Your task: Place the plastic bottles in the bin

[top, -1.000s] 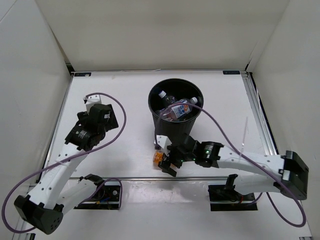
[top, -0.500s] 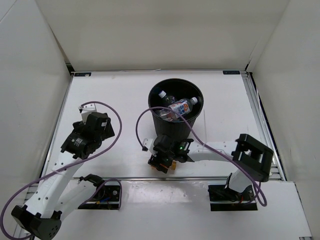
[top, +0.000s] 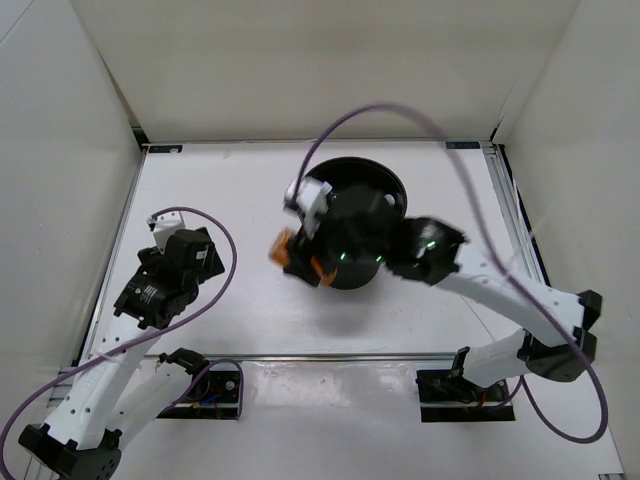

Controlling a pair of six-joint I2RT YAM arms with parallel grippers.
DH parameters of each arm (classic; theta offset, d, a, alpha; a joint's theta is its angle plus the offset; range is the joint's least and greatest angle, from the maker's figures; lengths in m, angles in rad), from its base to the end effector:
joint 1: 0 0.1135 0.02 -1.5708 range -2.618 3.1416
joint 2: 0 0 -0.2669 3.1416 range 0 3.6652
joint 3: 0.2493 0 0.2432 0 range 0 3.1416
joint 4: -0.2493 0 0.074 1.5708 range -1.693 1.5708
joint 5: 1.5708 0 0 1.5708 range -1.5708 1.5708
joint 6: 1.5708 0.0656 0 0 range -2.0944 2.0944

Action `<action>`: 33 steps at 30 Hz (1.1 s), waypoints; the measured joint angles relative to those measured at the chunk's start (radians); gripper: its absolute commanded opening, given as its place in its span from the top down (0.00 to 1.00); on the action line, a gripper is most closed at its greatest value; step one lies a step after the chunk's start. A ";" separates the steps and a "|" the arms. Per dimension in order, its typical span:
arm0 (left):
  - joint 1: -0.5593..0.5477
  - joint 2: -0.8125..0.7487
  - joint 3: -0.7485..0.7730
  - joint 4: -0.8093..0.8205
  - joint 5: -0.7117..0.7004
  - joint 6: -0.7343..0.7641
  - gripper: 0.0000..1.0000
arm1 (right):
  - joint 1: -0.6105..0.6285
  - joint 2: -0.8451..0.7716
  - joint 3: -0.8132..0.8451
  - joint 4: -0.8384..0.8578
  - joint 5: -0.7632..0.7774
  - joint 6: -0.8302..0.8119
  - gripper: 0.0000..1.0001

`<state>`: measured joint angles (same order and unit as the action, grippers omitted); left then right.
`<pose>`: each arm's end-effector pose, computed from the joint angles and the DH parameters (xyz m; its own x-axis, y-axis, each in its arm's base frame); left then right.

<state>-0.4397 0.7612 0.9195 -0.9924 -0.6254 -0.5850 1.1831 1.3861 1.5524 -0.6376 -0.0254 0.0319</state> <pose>0.1389 -0.0229 0.2998 -0.5528 -0.2347 -0.7996 -0.3791 0.9253 -0.0095 0.1186 0.2949 0.4107 -0.2014 -0.4087 -0.8902 -0.9281 0.3702 0.0399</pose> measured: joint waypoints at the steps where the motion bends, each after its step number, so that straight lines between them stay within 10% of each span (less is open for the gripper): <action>1: 0.000 -0.001 -0.005 0.005 -0.001 -0.001 0.00 | -0.028 0.001 0.111 -0.040 0.023 0.021 0.63; 8: 0.000 0.018 -0.045 0.029 0.006 -0.016 0.00 | -0.367 0.076 0.487 -0.145 0.105 0.073 0.39; 12: 0.000 0.053 -0.048 0.039 0.010 -0.016 0.00 | -0.409 0.171 0.492 -0.200 0.097 0.071 0.00; 21: 0.000 0.105 0.034 0.044 0.021 0.013 0.00 | -0.483 0.197 0.453 -0.319 0.130 0.173 0.00; 33: 0.000 0.108 0.028 0.054 0.021 -0.042 0.00 | -1.014 -0.052 0.348 -0.488 -0.115 0.330 0.00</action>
